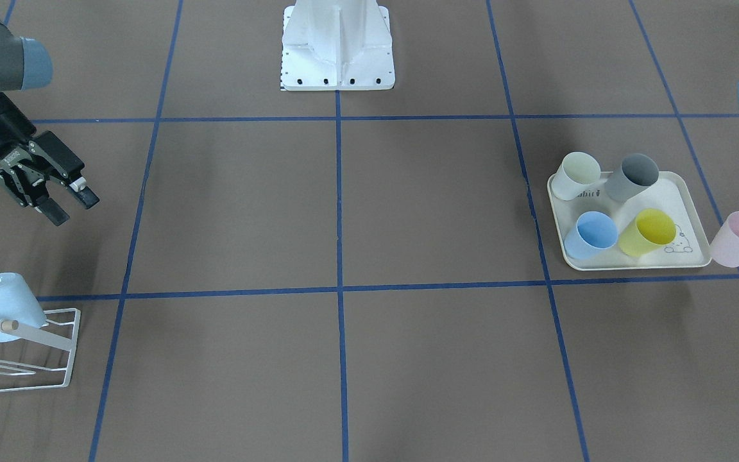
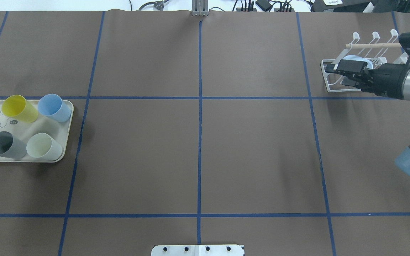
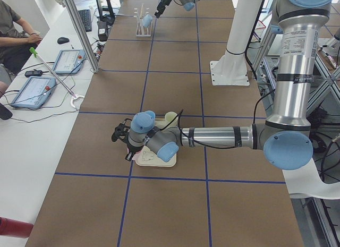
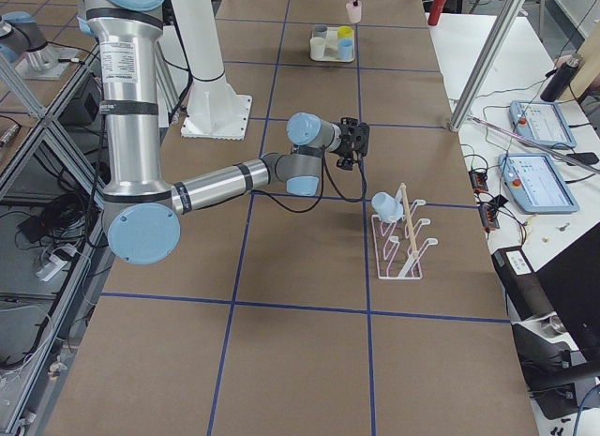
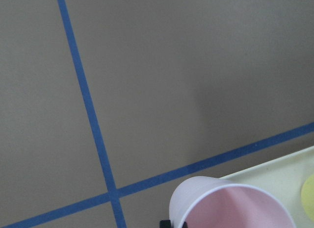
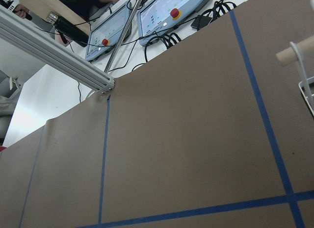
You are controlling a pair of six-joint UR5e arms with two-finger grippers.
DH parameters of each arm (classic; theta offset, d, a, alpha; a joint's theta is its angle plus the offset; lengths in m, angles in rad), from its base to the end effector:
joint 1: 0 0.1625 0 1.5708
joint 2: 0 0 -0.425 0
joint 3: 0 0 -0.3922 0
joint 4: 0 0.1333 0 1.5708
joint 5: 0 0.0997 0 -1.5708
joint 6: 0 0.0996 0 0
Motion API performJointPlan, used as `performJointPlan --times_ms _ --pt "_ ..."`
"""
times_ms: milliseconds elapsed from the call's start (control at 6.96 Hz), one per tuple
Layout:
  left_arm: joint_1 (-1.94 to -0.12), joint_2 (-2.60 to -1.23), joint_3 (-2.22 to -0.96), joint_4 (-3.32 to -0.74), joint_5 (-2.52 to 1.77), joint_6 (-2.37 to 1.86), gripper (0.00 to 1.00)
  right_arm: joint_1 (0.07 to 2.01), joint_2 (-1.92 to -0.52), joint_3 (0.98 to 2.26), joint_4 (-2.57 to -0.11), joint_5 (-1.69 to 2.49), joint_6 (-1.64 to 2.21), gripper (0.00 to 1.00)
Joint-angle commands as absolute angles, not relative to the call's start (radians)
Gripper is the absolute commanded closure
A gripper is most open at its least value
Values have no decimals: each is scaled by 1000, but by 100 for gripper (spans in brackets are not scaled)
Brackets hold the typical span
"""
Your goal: Transfer IKEA cup to right arm and place on rack
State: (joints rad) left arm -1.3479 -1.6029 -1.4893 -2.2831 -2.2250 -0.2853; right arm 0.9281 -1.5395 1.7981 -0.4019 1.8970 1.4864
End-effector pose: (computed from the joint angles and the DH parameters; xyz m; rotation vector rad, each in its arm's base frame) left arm 0.0468 -0.5355 0.6076 0.4595 0.7693 0.1586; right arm -0.2186 -0.4611 0.4018 0.4544 -1.3782 0.4600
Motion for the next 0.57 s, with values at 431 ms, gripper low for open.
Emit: performJointPlan --times_ms 431 --pt "-1312 -1699 -1771 -2221 -2346 -903 100 916 -1491 1798 -402 1908 1557 0"
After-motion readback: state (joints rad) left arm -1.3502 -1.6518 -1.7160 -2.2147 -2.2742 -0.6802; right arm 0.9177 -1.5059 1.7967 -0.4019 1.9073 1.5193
